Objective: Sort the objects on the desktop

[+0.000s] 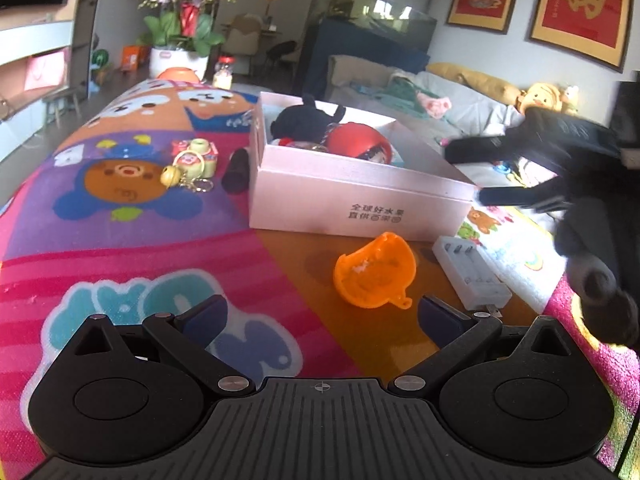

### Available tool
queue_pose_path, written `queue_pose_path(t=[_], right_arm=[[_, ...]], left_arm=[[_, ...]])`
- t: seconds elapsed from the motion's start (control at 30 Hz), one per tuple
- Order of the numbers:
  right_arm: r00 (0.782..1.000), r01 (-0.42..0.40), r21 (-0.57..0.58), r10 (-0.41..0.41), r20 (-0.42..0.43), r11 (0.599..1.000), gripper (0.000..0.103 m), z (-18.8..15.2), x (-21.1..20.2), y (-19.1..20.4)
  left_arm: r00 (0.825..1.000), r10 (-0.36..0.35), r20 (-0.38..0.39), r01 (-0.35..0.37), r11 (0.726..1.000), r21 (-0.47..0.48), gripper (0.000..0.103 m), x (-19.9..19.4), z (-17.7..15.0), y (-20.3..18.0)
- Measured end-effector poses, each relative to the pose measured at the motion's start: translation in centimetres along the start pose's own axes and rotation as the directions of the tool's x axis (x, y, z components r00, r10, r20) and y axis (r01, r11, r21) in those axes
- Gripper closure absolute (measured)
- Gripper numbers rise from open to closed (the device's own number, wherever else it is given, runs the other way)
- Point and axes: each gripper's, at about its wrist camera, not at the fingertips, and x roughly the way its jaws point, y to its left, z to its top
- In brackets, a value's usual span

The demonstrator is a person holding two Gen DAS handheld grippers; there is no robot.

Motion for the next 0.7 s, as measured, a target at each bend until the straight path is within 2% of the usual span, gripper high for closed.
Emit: queue_pose_path(t=[0.13,0.17,0.23,0.3,0.37,0.43,0.53,0.6,0.63,0.67,0.7], right_arm=[[0.983,0.183,-0.119,-0.185,-0.006,0.976,0.001,-2.1,-1.0,1.4],[0.979,0.200,-0.140,-0.205,-0.022,0.970,0.007,-2.6,-0.9,1.4],[0.976,0.189,-0.175,-0.204,-0.072,0.966,0.021,-3.5,-0.4,1.7],[0.974,0.177,-0.186,-0.199,-0.107,0.966,0.029,-4.3,0.1,2.0],[0.971,0.175,-0.197,-0.202,-0.127,0.965,0.042,-4.8,0.9,2.3],[0.974,0.137,-0.219,-0.172,-0.149,0.966,0.048,-5.4,1.2,2.9],[0.983,0.014,-0.360,-0.079,-0.167,0.933,0.049,-7.1,0.3,5.3],[0.982,-0.016,-0.485,-0.078,-0.174,0.874,0.048,-8.6,-0.8,6.9],[0.983,-0.010,-0.531,-0.089,-0.160,0.847,0.044,-9.3,-1.5,7.4],[0.984,0.006,-0.566,-0.105,-0.143,0.824,0.033,-9.7,-2.0,7.6],[0.983,0.026,-0.583,-0.125,-0.131,0.812,0.027,-9.9,-2.4,7.5]], left_arm=[[1.000,0.014,0.013,-0.014,1.000,-0.003,0.000,-0.1,0.0,0.0],[1.000,0.020,0.014,-0.020,1.000,-0.005,0.000,-0.2,-0.1,-0.1],[0.999,0.039,0.018,-0.039,0.999,-0.014,0.000,-0.2,0.0,0.0],[0.997,0.066,0.032,-0.065,0.998,-0.027,0.000,-0.3,-0.1,0.1],[0.994,0.093,0.050,-0.091,0.995,-0.045,0.000,-0.6,-0.1,0.2],[0.993,0.103,0.059,-0.100,0.993,-0.061,0.000,-0.8,-0.2,0.4],[0.993,0.104,0.054,-0.099,0.992,-0.076,0.000,-0.9,-0.1,0.7],[0.994,0.101,0.052,-0.096,0.992,-0.081,0.000,-0.9,-0.1,0.8],[0.994,0.099,0.052,-0.095,0.992,-0.083,0.000,-0.9,-0.1,0.8],[0.994,0.098,0.052,-0.094,0.992,-0.085,0.000,-0.9,-0.1,0.9],[0.994,0.098,0.052,-0.094,0.992,-0.087,0.000,-0.9,-0.1,0.9]])
